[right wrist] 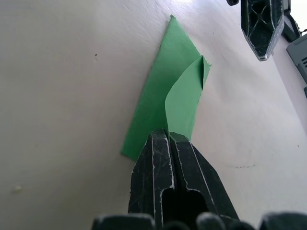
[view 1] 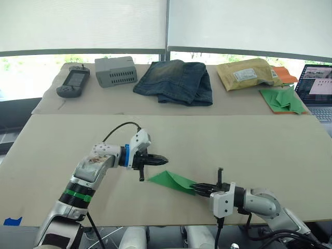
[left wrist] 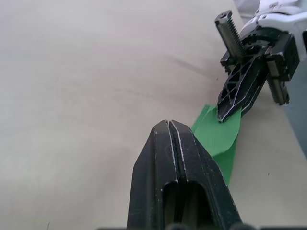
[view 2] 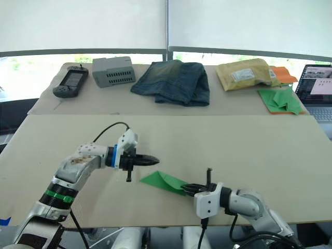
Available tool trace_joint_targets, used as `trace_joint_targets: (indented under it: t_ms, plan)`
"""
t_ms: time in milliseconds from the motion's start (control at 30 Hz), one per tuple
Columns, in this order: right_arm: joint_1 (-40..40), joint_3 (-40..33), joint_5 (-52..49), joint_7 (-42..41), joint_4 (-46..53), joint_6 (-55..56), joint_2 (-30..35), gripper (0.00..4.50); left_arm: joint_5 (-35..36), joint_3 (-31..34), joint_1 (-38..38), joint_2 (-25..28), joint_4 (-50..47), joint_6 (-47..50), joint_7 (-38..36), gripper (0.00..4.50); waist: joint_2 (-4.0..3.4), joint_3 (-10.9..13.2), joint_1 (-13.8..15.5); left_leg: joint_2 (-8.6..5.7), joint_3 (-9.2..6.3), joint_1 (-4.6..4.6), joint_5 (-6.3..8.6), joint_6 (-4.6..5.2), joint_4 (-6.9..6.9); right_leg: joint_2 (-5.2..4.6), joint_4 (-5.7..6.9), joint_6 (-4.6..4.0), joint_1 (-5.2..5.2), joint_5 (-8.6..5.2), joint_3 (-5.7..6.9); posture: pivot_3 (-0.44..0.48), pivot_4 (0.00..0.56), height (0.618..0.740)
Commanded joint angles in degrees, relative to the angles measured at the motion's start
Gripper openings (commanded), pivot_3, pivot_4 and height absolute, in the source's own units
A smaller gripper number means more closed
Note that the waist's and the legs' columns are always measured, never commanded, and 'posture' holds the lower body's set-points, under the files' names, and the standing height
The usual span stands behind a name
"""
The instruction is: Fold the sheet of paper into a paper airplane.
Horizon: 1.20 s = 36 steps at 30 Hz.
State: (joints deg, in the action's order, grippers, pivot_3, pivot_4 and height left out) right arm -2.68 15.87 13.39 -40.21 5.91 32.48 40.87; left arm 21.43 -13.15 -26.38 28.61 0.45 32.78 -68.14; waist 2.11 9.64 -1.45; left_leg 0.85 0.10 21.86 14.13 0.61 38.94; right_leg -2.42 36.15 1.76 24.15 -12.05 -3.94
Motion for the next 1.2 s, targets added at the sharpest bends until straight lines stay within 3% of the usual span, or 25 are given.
trace_joint_targets:
  t_ms: [33, 367, 700, 933, 1100, 1200]
  plan:
    - [-0.69, 1.56, 3.3, 0.03, -2.41, -2.04, -0.08, 0.02, 0.14, -2.14, -0.2, -1.31, -1.65, -0.33, -0.21, 0.0, 0.01, -0.01, 0.0, 0.0, -0.01, -0.01, 0.0, 0.0, 0.0, 0.01, 0.0, 0.0, -0.01, 0.0, 0.0, 0.0, 0.15, 0.728]
    - [-3.16, 0.16, 1.12, 1.26, -0.33, -3.81, 0.04, 0.02, -5.65, -9.07, -0.83, -2.86, 3.53, -2.83, 0.54, 0.0, 0.04, -0.03, 0.15, -0.02, -0.01, -0.01, 0.0, 0.0, 0.01, 0.0, -0.01, -0.01, -0.03, 0.0, -0.01, 0.0, 0.15, 0.728]
    - [-4.52, -0.89, -0.5, 0.53, 1.47, -4.12, 1.44, 0.02, -9.74, -11.54, -0.14, -2.49, 7.29, -7.8, -0.31, 0.0, 0.01, -0.17, 0.62, -0.03, -0.01, -0.02, 0.0, 0.0, 0.01, -0.01, -0.05, -0.02, -0.08, -0.01, -0.02, 0.0, 0.15, 0.728]
    - [-7.15, -5.58, -8.7, -3.87, 8.59, -8.22, 7.28, 2.21, -9.32, -10.97, 0.86, -2.09, 6.99, -8.21, -0.59, 0.0, -0.03, -0.25, 0.73, -0.05, -0.01, 0.01, 0.0, 0.0, 0.01, -0.03, -0.08, 0.0, -0.09, -0.02, -0.03, 0.0, 0.15, 0.728]
    - [-3.1, -9.86, -23.39, -5.64, 18.84, -27.62, 7.0, 2.21, -8.31, -9.72, 2.37, -0.98, 4.51, -7.64, -0.91, 0.0, -0.05, -0.26, 0.2, 0.0, -0.01, 0.06, 0.0, 0.0, 0.01, 0.0, -0.05, -0.01, -0.02, -0.02, -0.03, 0.0, 0.15, 0.728]
    - [-0.55, -8.98, -26.31, -4.75, 20.65, -36.23, 4.19, 1.38, -7.92, -9.09, 3.36, -0.38, 2.93, -6.91, -0.57, 0.0, -0.05, -0.26, 0.22, 0.04, -0.06, 0.07, 0.0, 0.0, -0.03, 0.05, -0.02, -0.03, -0.01, -0.03, -0.02, 0.0, 0.15, 0.728]
